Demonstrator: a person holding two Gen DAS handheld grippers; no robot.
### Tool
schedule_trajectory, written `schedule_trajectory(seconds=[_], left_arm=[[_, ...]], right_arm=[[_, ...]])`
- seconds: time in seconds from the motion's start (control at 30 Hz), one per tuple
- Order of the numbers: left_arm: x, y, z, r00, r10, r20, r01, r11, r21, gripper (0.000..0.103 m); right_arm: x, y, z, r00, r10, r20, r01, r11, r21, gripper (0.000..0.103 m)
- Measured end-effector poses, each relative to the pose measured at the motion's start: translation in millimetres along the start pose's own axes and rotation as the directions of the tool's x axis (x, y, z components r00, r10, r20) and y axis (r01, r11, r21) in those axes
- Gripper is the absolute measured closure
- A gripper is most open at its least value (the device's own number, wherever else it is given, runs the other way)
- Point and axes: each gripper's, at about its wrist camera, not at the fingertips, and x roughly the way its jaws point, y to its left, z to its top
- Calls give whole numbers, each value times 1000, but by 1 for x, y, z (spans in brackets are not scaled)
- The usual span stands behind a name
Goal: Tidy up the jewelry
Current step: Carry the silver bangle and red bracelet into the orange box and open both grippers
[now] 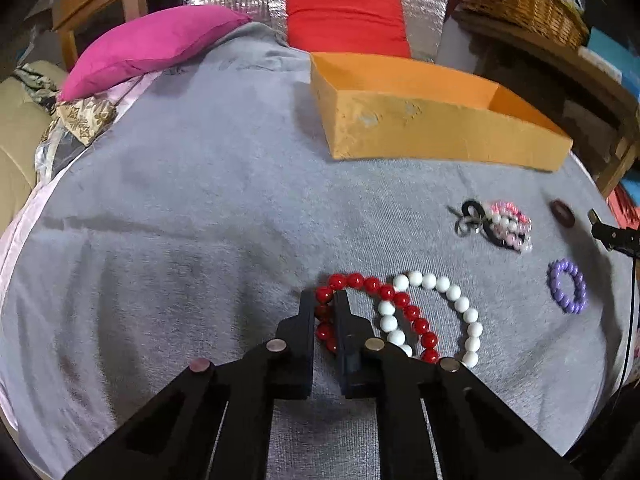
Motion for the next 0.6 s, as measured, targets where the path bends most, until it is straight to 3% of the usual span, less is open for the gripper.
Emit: schedule_trajectory(seconds=[0.13, 0.3, 0.5, 0.6], left_arm=[[-17, 5, 4, 998, -18, 65, 20, 999, -28, 94], [-41, 5, 23, 980, -73, 183, 83, 996, -45, 94], [-74, -8, 70, 933, -113, 341, 128, 992, -21, 94], [-77, -13, 99, 909, -133, 395, 155, 988, -26, 94]], right_arm=[[-13, -3, 5, 997, 40, 59, -41, 999, 20, 40], [-31, 3, 20, 982, 88, 167, -94, 995, 25, 40], [-35, 29, 56, 940, 172, 294, -173, 985, -22, 40], [-23, 46, 80, 928, 220, 301, -215, 975, -52, 40]])
